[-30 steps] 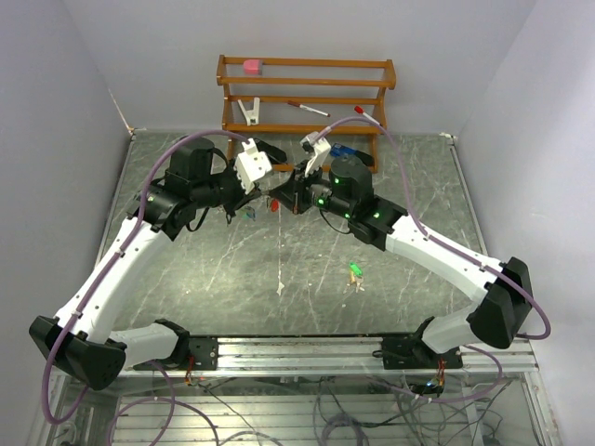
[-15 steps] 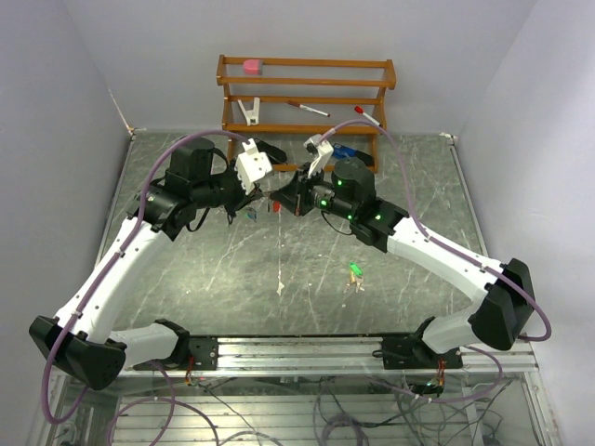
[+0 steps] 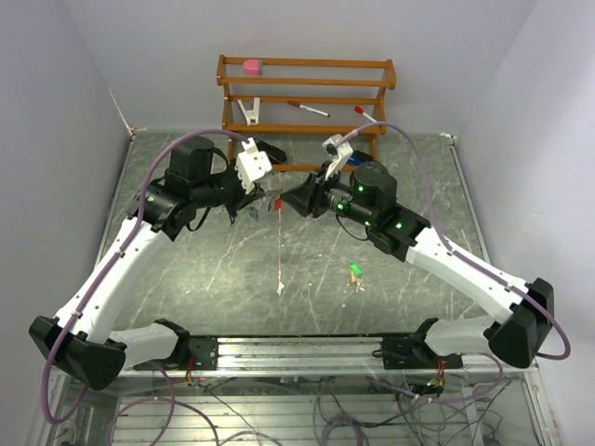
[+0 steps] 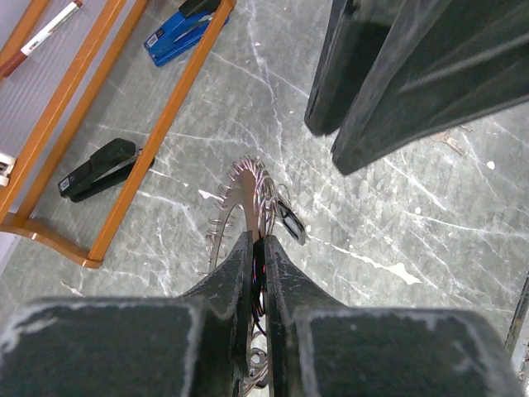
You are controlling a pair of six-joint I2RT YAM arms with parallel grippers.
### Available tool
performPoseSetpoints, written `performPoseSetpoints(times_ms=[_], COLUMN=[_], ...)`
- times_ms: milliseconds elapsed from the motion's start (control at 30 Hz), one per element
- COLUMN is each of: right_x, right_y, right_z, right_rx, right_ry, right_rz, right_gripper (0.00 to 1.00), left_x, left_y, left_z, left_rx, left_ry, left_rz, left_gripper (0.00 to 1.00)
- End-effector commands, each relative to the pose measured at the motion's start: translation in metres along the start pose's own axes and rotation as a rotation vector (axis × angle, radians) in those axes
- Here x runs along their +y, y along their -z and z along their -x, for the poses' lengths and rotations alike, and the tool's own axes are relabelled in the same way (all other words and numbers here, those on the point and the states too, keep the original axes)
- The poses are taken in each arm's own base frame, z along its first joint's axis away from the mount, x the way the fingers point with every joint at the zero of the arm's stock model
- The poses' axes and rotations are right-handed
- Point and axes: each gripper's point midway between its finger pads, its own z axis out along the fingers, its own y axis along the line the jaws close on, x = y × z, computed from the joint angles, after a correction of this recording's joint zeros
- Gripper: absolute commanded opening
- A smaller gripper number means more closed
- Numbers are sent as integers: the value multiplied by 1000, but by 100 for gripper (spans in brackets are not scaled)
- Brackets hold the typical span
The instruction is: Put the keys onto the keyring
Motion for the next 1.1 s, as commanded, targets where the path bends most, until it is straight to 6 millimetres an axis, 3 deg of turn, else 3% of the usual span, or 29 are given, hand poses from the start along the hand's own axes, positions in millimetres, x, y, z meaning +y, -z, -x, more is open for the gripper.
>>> performPoseSetpoints(times_ms=[0,133,333,567,1067], right_x=[1,17,30,32,22], right_y=[13,9,-4,-4,6], right_z=[18,24,17,19,20], right_rx=[-54,-51,-3,8,27], right_ry=[52,108,140,162,177], right_rz=[-12,75,174,186,133], right_gripper=[30,26,17,14,17], left_x=[3,-3,-14,-22,-32], left_y=[5,3,2,2,5], left_z=[40,43,45,47,50], left_rx=[-126,-136,-149,-164,-180], left_ry=[-58,-58,-51,-56,-77], left_rz=[-4,-47,-113,-166,-222], left_gripper=[7,7,7,7,7])
